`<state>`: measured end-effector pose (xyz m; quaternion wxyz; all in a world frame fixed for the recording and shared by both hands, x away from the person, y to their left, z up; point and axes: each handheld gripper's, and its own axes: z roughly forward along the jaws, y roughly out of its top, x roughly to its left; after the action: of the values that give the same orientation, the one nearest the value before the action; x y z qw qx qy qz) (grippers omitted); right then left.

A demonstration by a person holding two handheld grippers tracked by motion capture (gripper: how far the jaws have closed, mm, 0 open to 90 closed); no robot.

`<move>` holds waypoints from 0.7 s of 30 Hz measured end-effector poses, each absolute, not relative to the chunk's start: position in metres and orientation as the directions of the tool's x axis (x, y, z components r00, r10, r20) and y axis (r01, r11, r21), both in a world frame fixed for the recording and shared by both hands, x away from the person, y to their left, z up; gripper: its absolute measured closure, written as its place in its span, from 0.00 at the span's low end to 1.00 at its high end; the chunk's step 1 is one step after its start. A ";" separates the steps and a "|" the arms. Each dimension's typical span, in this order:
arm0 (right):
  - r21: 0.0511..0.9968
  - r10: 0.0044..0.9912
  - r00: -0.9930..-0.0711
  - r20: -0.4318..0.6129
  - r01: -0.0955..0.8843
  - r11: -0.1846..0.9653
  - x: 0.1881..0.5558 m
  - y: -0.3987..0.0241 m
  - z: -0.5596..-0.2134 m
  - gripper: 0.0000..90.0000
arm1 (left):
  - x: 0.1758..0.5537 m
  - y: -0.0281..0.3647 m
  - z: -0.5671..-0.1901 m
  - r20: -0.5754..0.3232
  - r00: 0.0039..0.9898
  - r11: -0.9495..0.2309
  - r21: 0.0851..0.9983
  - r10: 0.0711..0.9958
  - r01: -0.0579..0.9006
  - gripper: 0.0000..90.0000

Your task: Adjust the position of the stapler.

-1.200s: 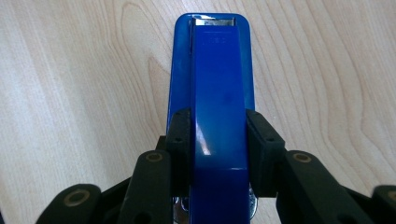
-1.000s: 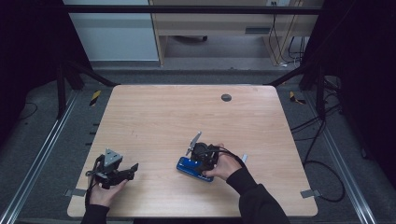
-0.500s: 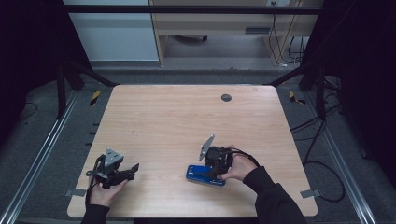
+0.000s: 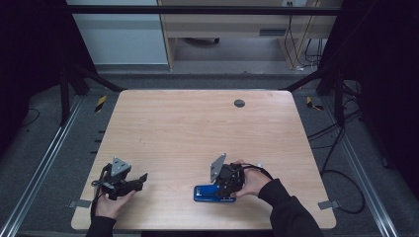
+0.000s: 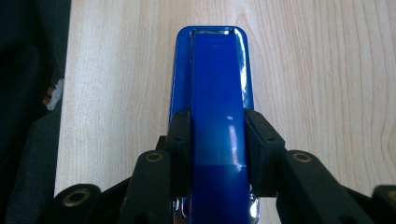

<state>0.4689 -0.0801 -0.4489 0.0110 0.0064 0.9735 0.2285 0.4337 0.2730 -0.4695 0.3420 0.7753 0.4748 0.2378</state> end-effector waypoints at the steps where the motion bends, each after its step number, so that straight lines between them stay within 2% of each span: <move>1: 0.445 0.017 -1.000 -0.018 0.007 0.896 0.469 -0.080 -0.449 0.73 | 0.434 0.273 -0.470 0.044 0.436 -0.315 0.756 0.899 0.574 0.33; 4: 0.447 0.003 -1.000 -0.026 -0.009 0.895 0.469 -0.081 -0.452 0.73 | 0.434 0.273 -0.470 0.044 0.440 -0.317 0.756 0.897 0.572 0.33; 9: 0.470 0.035 -0.999 -0.021 0.021 0.883 0.468 -0.084 -0.453 0.72 | 0.433 0.272 -0.469 0.038 0.449 -0.318 0.758 0.893 0.569 0.34; 12: 0.530 0.073 -0.997 -0.007 0.059 0.846 0.465 -0.090 -0.448 0.67 | 0.433 0.271 -0.468 0.038 0.458 -0.321 0.764 0.888 0.559 0.35; 16: 0.607 0.160 -0.986 -0.035 0.106 0.787 0.461 -0.101 -0.435 0.62 | 0.432 0.269 -0.464 0.029 0.481 -0.324 0.774 0.876 0.544 0.38; 21: 0.712 0.296 -0.955 0.018 0.220 0.667 0.454 -0.120 -0.426 0.67 | 0.429 0.261 -0.454 0.027 0.531 -0.347 0.785 0.847 0.514 0.42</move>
<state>0.4545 -0.1198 -0.4265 0.0496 0.1415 0.9117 0.3826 0.4295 0.2613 -0.4539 0.3759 0.7901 0.4304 0.2217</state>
